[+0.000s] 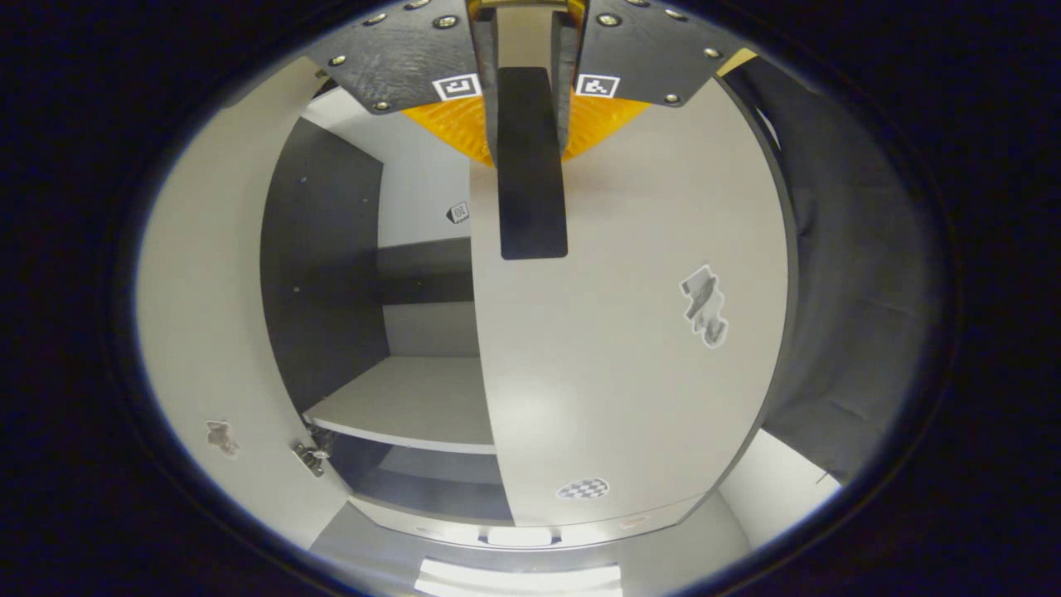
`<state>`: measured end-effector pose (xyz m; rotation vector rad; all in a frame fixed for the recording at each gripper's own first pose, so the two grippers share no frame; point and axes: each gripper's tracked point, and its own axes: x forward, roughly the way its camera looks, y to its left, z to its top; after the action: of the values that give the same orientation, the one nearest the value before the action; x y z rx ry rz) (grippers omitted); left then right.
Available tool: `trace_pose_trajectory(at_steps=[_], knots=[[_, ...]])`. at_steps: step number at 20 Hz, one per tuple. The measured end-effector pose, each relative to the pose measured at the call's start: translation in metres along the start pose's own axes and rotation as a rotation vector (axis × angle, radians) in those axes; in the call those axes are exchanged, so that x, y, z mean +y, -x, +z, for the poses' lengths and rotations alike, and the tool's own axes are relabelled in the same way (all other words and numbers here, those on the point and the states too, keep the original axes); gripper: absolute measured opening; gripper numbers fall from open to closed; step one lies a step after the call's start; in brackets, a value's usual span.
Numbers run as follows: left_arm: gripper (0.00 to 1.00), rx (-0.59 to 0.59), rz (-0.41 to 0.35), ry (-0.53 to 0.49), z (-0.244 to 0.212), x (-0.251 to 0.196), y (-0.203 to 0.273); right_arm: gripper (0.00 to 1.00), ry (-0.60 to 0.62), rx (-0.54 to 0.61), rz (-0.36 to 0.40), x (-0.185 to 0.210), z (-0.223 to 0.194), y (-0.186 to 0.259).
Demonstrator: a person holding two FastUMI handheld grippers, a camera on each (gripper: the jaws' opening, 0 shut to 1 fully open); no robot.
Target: Open the right door of the double-door shoe cabinet with the right hand, and open the left door with the left hand.
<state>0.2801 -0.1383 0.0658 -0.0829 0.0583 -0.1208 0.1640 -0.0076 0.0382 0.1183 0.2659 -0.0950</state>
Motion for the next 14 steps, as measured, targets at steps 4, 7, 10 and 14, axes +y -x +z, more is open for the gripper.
trace_pose_trajectory(at_steps=[4, 7, 10, 14], knots=[[0.17, 0.006, -0.017, 0.038, 0.000, 0.000, 0.006, 0.97, -0.009, 0.011, 0.014, -0.002, -0.001, 0.000], [0.11, 0.010, -0.040, 0.042, 0.000, 0.000, 0.011, 0.97, -0.010, 0.011, 0.042, 0.001, -0.001, -0.001], [0.12, 0.013, -0.060, 0.040, 0.005, 0.002, 0.027, 0.97, 0.011, 0.006, 0.068, 0.002, 0.002, -0.002], [0.12, 0.013, -0.066, 0.051, 0.006, 0.012, 0.048, 0.97, 0.016, -0.005, 0.103, 0.012, 0.004, 0.001]])
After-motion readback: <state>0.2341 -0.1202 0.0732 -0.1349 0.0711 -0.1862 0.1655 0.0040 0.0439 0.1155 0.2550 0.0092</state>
